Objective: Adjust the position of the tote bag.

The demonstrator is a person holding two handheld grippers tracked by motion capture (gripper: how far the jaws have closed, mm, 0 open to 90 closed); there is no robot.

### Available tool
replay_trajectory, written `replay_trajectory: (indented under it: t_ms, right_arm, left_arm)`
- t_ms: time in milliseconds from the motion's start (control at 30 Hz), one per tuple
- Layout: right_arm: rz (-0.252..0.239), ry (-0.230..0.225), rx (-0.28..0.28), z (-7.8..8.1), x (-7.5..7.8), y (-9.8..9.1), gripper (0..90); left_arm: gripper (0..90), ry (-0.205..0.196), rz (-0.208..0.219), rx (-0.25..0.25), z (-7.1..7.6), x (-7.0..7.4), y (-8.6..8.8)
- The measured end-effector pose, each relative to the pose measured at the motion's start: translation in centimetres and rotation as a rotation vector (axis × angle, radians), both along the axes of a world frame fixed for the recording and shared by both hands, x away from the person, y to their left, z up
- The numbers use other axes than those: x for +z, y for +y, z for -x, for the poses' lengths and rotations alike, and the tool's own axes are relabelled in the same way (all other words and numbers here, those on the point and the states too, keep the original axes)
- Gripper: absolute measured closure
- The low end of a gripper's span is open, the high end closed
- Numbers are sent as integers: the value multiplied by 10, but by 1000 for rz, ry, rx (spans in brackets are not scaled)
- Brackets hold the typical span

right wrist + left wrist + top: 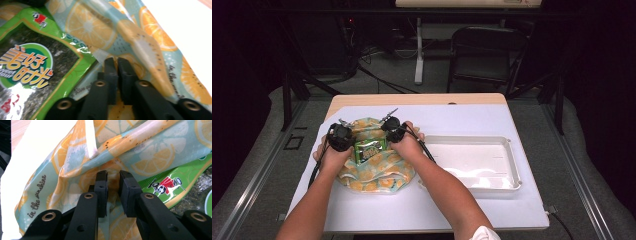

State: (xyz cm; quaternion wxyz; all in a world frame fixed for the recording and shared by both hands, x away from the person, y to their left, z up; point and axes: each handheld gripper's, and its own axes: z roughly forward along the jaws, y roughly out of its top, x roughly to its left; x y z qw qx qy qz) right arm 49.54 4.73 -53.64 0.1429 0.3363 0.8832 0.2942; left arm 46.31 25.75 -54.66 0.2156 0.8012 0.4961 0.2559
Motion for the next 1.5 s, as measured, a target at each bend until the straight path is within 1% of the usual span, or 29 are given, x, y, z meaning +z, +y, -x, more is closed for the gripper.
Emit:
replay_trajectory:
  t_ms: [33, 67, 167, 233, 267, 300, 333, 367, 433, 500, 533, 600, 633, 667, 700, 767, 867, 933, 1000, 1067, 1100, 1133, 1200, 1233, 1300, 1333, 1367, 1467, 1500]
  right_arm:
    - [-6, 0, -12, 0, 0, 0, 893]
    - [4, -3, -15, -1, 1, 0, 900]
    - [-9, -40, -51, -3, 1, -1, 900]
    - [-12, -53, -77, -4, 3, -3, 900]
    - [-16, -55, -96, -5, 4, -4, 900]
    - [-26, -55, -116, -7, 4, -4, 900]
    - [-42, -57, -139, -8, 3, -5, 900]
    - [-34, -52, -148, -10, 3, -6, 900]
    - [-24, -31, -163, -13, 0, -5, 900]
    - [4, -22, -168, -15, -3, -4, 900]
    - [1, -21, -177, -15, -5, -3, 900]
    - [29, 3, -176, -17, -7, -3, 900]
    - [29, 12, -183, -18, -9, -3, 900]
    - [41, 22, -177, -18, -9, -3, 900]
    - [38, 21, -177, -19, -9, -3, 900]
    - [59, 31, -168, -19, -8, -3, 900]
    - [56, 23, -167, -17, -8, -3, 900]
    - [57, 26, -166, -17, -8, -3, 900]
    - [43, 18, -162, -15, -9, -3, 900]
    - [59, 12, -155, -14, -9, -4, 900]
    - [70, 12, -154, -14, -9, -5, 900]
    - [57, 9, -162, -14, -9, -4, 900]
    - [49, 22, -167, -14, -9, -5, 900]
    - [49, 36, -155, -14, -8, -6, 900]
    - [13, 32, -155, -13, -8, -7, 839]
    - [-7, 29, -154, -12, -6, -8, 827]
    - [-8, 34, -140, -10, -3, -9, 824]
    - [-50, 1, -122, -2, 4, -10, 792]
    - [-62, -2, -116, 0, 6, -11, 786]
  left_arm:
    - [771, 0, 0, 0, 0, 0, 0]
    - [770, 0, 0, 0, 0, 0, 0]
    - [770, 0, 2, 3, 0, -1, 1]
    - [771, -1, 0, 8, 0, -2, 1]
    - [777, 10, -5, 11, 0, -3, 1]
    - [777, 13, -8, 6, 0, -4, 2]
    - [779, 5, -2, 6, 1, -5, 2]
    - [780, 2, 1, 6, 1, -5, 2]
    - [787, 1, -11, 2, 1, -5, 1]
    - [800, 2, -20, -4, 1, -5, 1]
    - [807, 3, -21, -6, 2, -5, 1]
    - [824, 4, -20, -1, 2, -5, 2]
    - [836, 5, -19, -3, 3, -5, 4]
    - [848, 4, -20, 1, 3, -6, 5]
    - [854, 5, -15, 2, 3, -6, 6]
    - [865, 1, -5, 3, 5, -7, 8]
    - [867, -5, -14, 8, 6, -7, 7]
    - [867, -5, -35, 1, 6, -7, 5]
    - [875, -8, -48, -8, 7, -7, 3]
    - [884, -5, -46, -8, 8, -7, 3]
    - [889, -3, -37, -3, 7, -7, 4]
    - [890, 0, -30, 5, 7, -7, 5]
    - [889, 3, -20, 18, 7, -7, 4]
    - [889, 2, -30, 15, 7, -7, 3]
    - [888, 2, -35, 11, 7, -7, 3]
    - [887, 3, -32, 11, 7, -7, 4]
    - [888, 3, -28, 12, 7, -7, 4]
    - [888, 3, -31, 13, 7, -7, 4]
    - [887, 2, -33, 13, 7, -7, 3]
